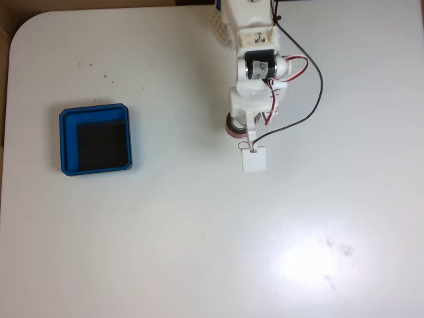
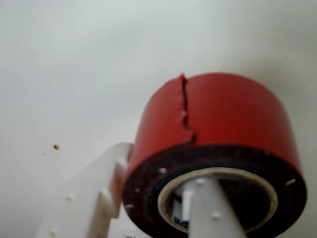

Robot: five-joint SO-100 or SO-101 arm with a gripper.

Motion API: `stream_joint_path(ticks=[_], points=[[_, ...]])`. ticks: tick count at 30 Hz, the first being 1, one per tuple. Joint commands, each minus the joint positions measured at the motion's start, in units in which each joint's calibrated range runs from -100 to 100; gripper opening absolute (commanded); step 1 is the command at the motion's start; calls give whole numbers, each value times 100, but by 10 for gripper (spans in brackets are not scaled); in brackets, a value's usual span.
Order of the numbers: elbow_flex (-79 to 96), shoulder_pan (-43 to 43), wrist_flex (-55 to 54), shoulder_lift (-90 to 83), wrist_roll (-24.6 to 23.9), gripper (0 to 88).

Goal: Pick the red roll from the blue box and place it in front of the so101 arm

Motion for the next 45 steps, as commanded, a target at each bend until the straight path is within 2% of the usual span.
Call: stream_joint_path(ticks=[1, 16, 30, 37, 45], points=[[245, -69, -431, -296, 0, 6], [2033, -69, -2164, -280, -8, 6], [2186, -98, -2181, -229, -61, 7], [2195, -792, -2181, -263, -61, 7], [2186, -792, -2189, -238, -70, 10]])
